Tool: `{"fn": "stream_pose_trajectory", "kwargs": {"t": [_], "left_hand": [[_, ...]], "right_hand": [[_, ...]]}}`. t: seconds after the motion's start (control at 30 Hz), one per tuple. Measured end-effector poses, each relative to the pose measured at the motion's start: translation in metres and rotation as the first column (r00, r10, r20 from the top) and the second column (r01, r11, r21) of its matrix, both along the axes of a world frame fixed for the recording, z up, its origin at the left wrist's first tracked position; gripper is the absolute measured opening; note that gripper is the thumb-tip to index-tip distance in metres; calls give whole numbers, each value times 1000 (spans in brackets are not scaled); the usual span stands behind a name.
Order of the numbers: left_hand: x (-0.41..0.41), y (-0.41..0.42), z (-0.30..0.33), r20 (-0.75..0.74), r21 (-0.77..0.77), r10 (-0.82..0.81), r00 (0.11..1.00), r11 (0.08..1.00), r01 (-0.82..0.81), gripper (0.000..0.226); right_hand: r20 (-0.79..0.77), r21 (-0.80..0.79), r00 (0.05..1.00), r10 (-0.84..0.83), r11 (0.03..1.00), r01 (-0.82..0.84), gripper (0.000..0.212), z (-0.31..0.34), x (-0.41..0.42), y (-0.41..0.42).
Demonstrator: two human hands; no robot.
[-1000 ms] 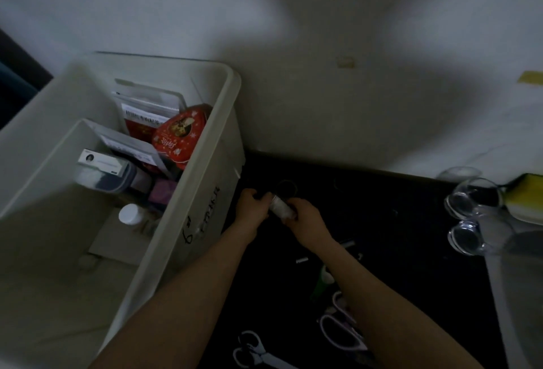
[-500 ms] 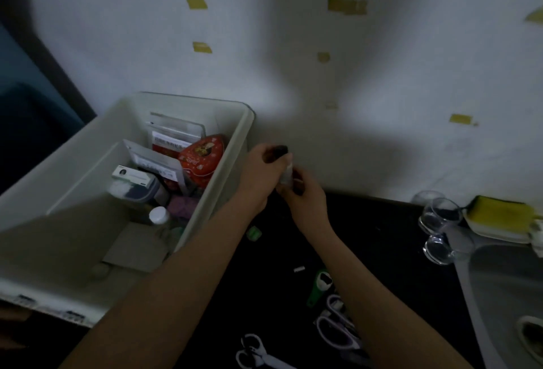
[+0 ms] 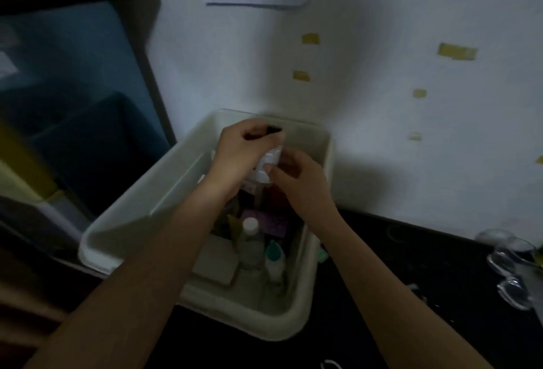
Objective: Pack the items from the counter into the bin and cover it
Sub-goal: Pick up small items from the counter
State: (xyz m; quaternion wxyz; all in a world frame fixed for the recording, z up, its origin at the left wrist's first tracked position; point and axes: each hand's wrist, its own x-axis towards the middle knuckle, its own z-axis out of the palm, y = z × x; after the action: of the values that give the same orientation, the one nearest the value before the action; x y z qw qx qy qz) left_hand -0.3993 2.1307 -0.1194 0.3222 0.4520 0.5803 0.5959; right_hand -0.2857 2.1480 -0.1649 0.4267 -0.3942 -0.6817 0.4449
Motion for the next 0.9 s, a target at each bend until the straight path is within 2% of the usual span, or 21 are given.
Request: {"fn": "stream_pose_trajectory", "kwargs": {"t": [0.13,0.3,0.37,0.47,0.53,0.6,0.67,0.73,0.9], "left_hand": [[-63,-9,-24,-93,-141,-63,994,989,49,25],[-106,1,-52,-150,-251,-207,967,954,166,19],[-112,9,-60,-163,-284,-291,943,929,238,19],[-116,26,-71,-170,-312,-408,897,886,344,35],[-116,36,-78,-214,-340,-445,870,869,360,47],[-118,43,-88,-313,-350,-449,837,874,338,46],[-122,46,-101,-479,-358,-441,759,888,290,39],[-126,48,-114,-617,-392,-458,640,884,255,37],[-132,57,-127,-749,-479,-489,446,866,144,25]], "right_hand": [[123,6,990,64,998,-65,31,-17,-51,5],[315,15,948,53,998,-60,30,-25,-81,15],[372,36,928,10,999,-26,29,-30,-82,17],[437,53,896,-79,997,62,32,-38,-73,23],[469,50,872,-142,990,134,37,-40,-65,27],[491,57,851,-184,982,180,37,-40,-62,31],[516,42,838,-178,982,182,31,-45,-66,34],[559,-15,816,-145,983,184,23,-53,-72,39],[616,-68,784,-78,986,152,15,-70,-86,51]]}}
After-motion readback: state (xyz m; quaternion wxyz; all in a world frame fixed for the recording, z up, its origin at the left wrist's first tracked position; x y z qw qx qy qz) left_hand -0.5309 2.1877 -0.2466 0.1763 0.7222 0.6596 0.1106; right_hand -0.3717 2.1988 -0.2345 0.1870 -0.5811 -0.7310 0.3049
